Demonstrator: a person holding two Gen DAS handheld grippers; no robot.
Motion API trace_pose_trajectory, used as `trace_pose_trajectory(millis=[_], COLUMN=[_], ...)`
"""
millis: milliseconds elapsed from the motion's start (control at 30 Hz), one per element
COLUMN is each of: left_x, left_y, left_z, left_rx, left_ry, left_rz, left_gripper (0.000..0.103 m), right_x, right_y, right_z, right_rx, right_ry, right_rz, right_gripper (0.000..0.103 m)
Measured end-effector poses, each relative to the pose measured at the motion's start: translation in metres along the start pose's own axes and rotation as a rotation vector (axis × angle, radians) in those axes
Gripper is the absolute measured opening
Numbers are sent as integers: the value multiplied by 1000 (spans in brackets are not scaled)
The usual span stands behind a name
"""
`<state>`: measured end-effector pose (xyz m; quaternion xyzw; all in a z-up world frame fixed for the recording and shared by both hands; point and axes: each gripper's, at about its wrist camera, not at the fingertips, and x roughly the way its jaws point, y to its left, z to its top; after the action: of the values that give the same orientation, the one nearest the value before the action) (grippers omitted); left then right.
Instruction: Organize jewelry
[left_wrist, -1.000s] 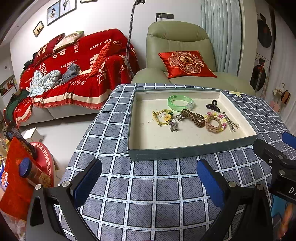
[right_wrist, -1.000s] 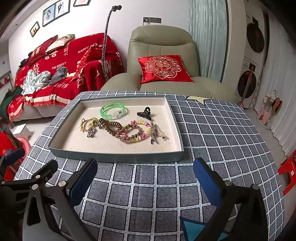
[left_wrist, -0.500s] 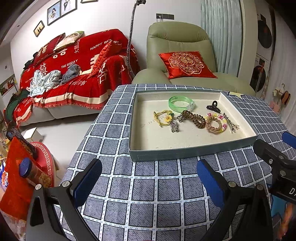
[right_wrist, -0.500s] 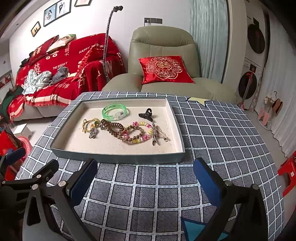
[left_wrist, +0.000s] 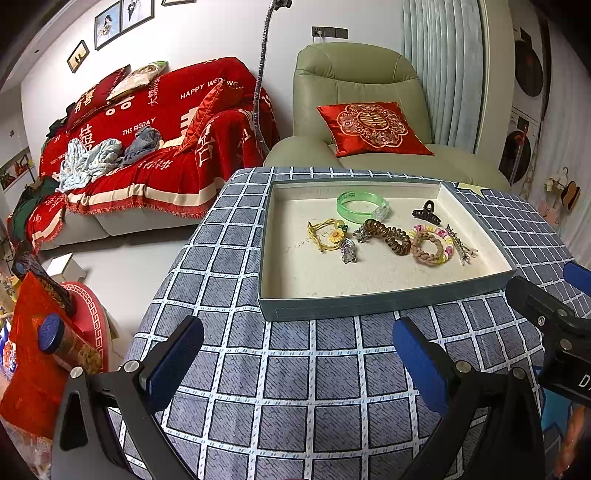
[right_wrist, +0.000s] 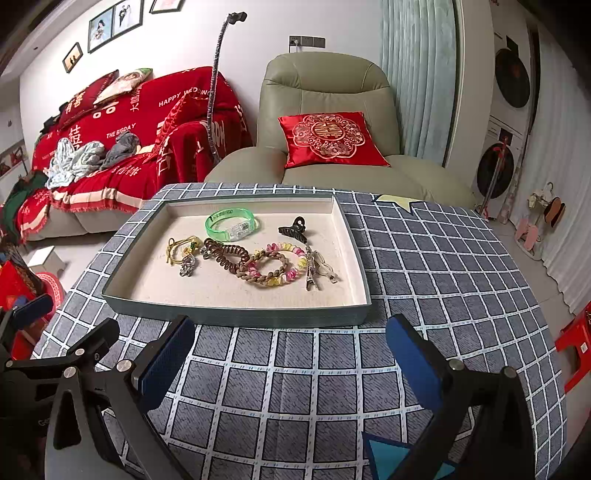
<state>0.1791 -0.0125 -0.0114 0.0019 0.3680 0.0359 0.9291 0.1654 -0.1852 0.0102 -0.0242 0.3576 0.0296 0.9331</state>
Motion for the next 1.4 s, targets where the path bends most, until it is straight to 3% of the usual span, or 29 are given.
trace_pose_trajectory(millis=[1400], left_x=[-3], left_y=[1], left_z=[1], left_rx=[-4], left_ry=[1], left_rz=[-9], left_gripper=[103], right_x=[-3], right_y=[4], right_z=[4], right_rx=[-4], right_ry=[-4], right_rz=[4], right_gripper=[103])
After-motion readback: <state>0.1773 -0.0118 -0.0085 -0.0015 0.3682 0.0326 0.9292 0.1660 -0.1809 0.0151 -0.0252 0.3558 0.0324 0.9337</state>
